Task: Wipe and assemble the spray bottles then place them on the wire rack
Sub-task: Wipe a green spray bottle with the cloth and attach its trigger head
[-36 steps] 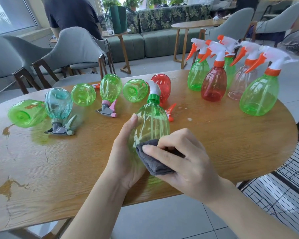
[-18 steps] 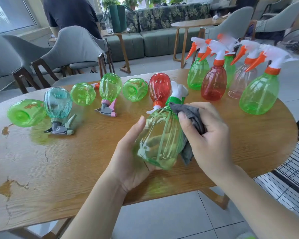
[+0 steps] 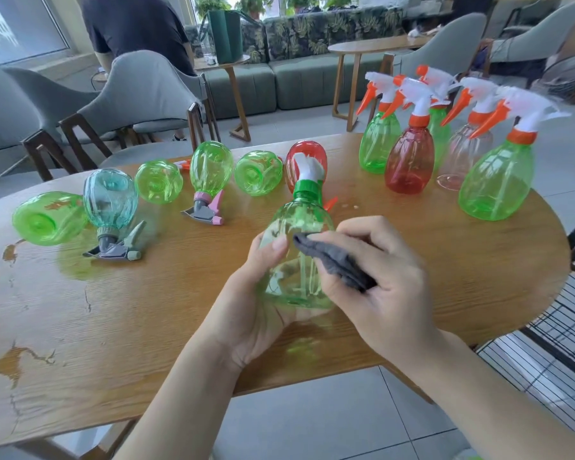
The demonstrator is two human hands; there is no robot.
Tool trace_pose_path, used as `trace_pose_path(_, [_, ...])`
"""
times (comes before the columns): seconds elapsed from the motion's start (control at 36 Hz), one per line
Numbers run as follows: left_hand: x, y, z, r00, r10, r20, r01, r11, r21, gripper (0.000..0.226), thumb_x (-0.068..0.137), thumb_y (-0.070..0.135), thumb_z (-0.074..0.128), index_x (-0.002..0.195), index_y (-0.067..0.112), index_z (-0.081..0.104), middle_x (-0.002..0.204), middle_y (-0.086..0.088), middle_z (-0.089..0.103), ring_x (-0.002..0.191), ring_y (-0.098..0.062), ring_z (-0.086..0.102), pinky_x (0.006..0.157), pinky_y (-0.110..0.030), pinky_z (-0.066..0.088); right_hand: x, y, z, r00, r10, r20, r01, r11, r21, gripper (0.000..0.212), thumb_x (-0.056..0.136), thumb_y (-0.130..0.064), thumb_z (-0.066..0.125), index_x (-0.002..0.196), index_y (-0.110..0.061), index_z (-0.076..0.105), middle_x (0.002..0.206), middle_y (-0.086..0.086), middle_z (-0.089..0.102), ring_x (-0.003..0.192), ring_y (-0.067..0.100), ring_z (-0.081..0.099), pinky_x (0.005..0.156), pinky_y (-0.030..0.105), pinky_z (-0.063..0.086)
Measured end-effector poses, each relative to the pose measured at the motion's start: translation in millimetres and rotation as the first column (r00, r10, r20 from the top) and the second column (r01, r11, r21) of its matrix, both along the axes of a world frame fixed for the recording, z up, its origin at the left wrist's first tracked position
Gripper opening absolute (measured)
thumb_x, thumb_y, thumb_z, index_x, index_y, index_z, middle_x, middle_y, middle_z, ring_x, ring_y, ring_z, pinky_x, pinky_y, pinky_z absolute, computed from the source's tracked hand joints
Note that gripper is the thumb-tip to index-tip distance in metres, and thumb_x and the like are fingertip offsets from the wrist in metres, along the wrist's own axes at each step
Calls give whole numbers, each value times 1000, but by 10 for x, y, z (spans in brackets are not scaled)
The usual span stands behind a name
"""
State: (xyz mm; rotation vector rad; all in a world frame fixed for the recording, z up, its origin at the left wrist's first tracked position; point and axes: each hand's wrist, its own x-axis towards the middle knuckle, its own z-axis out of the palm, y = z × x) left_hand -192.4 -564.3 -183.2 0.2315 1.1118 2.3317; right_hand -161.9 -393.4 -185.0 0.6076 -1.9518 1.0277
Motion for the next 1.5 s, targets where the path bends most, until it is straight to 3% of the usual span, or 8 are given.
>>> trace_pose_path(0.31, [0,19,24,1000,5,27,-3,997,-73,68,94,47,66,147,8,52,129,-21,63,116,-36,63,91,-53,55,-19,-28,-4,997,-70,12,70,997,12,20,92,-4,70,111,-2,77,100,9,61,82,5,52,81,13,40])
trace_pose_path(0.39, [7,17,55,998,-9,58,10,1000,-19,50,100,49,56,121,7,72,116,-19,69,109,-32,69,91,-45,59,31,-99,-70,998,-35,-61,41,993,112,21,96,-15,68,109,-2,78,102,7,60,84,19,57,86,21,44])
trace_pose_path(0.53, [19,-32,40,976,-122,182,104,989,101,68,95,59,59,124,-3,58,98,-18,67,89,-29,72,75,-35,61,47,-184,-168,981,0,-192,53,962,269,22,92,-21,80,109,-6,80,103,3,60,91,23,52,86,34,51])
trace_pose_path(0.64, [-2,-19,34,978,-125,166,105,987,124,75,93,54,67,142,0,51,111,-18,64,103,-30,68,84,-37,60,13,-162,-159,966,-27,-256,108,944,311,22,96,-25,77,110,-9,80,99,7,66,94,25,51,79,44,52])
trace_pose_path(0.75, [-25,20,28,998,-30,51,27,998,60,45,97,45,59,119,8,72,113,-18,69,102,-30,70,84,-43,61,-69,-62,-44,976,-105,-192,143,970,196,21,94,-19,73,111,-7,79,100,8,64,94,23,51,87,34,48])
trace_pose_path(0.97, [17,28,49,998,-70,7,70,998,-1,49,86,49,65,126,21,73,124,-21,66,99,-35,66,80,-47,54,-196,122,57,971,-106,213,147,971,-186,20,102,-19,61,97,-3,73,93,-1,57,85,11,56,77,18,40])
trace_pose_path(1.19, [29,19,11,993,-74,-89,73,997,-12,73,65,50,94,128,23,69,122,-20,67,100,-35,70,83,-50,56,-83,54,9,991,-117,62,125,983,-132,20,97,-5,65,113,0,73,103,12,61,96,10,58,84,15,43])
trace_pose_path(1.5, [12,43,-2,996,45,-73,-52,994,-99,62,78,40,82,131,13,66,123,-24,67,102,-37,70,79,-50,61,-141,104,28,984,-167,56,171,983,-72,18,95,-3,68,111,-4,75,103,2,63,92,5,59,84,14,43])
